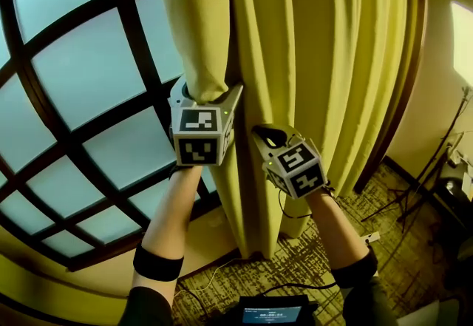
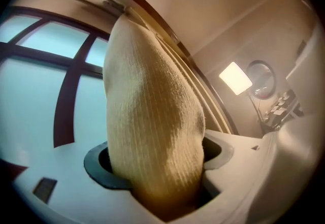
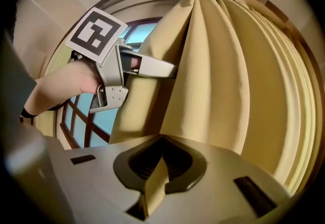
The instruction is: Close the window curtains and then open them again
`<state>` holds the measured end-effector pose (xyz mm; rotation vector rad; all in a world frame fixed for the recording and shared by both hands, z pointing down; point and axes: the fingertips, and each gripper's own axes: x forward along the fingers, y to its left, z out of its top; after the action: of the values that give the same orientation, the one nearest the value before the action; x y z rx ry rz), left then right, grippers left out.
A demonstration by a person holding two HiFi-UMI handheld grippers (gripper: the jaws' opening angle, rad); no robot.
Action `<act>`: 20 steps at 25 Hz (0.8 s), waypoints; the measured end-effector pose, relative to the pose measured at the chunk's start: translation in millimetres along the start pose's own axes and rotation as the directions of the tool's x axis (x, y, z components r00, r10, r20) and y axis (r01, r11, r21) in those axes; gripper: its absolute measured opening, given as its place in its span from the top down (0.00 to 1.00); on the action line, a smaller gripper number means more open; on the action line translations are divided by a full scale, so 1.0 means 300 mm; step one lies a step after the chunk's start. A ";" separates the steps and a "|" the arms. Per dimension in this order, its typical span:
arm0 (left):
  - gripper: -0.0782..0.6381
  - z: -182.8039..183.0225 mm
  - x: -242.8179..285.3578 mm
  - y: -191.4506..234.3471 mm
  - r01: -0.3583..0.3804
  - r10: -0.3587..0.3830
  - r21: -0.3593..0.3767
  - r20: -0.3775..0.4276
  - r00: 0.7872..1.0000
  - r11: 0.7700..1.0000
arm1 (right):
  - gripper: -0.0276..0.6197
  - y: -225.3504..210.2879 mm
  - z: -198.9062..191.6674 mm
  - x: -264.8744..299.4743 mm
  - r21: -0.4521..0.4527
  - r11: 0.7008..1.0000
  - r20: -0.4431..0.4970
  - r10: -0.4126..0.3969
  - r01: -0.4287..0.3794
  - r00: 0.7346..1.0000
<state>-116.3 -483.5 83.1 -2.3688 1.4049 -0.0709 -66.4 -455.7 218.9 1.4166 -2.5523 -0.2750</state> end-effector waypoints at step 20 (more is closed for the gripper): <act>0.90 0.017 0.095 -0.062 0.118 -0.122 0.109 0.024 0.992 0.987 | 0.93 -0.155 0.078 0.070 0.047 0.994 -0.005 -0.099 0.100 0.995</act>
<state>-85.4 -498.2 80.8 -2.3535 1.2127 -0.1390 -45.6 -496.3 186.2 1.5631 -2.5061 -0.2299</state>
